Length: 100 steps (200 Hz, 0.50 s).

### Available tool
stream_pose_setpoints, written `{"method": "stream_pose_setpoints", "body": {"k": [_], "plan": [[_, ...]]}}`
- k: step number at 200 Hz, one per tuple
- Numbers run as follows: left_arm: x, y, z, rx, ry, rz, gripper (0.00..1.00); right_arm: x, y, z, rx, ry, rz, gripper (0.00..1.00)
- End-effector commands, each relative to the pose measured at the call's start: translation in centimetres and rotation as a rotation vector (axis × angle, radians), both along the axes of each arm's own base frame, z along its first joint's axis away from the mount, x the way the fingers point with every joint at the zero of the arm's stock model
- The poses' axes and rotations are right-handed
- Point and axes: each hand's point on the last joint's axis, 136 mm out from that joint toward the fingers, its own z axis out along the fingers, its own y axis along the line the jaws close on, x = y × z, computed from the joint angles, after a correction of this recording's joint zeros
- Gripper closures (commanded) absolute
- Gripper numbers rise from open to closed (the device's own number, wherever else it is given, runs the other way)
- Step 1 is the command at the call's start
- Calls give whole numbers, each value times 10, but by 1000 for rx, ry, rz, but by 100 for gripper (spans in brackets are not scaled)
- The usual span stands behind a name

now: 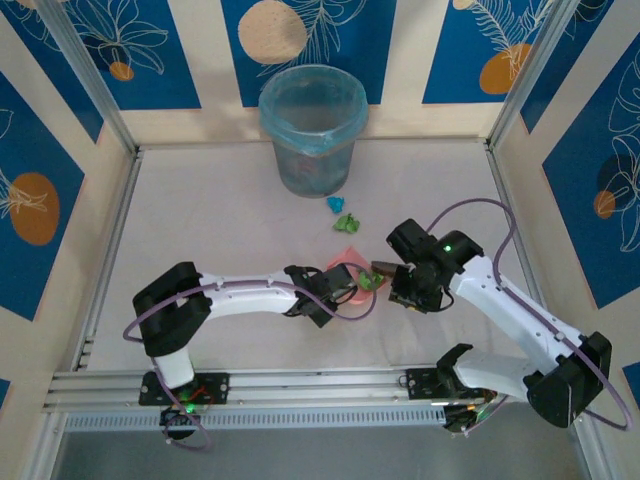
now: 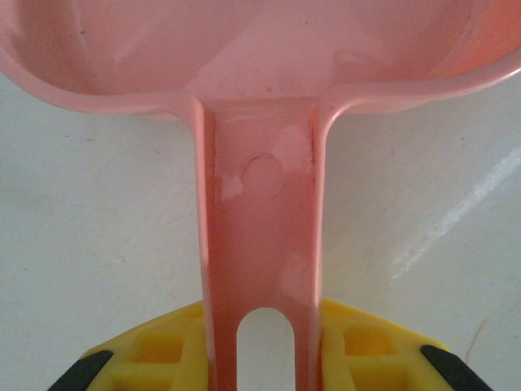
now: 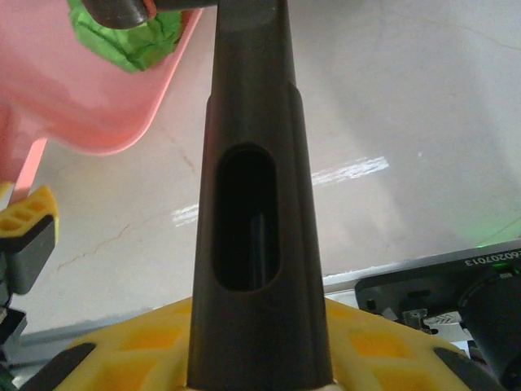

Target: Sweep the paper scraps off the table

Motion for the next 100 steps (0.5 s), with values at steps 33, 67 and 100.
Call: {"method": "stream_pose_setpoints", "body": {"k": [33,67,100], "plan": [[8,6,10,-7,-54,25,100,-6,21,18,66,-15,80,100],[9,6,12,-21,-63,22,100,0,20,30,123,-85,62,100],[11,5,16,-43,-82,16,100,10,15,50,190,-171,42,100]]}}
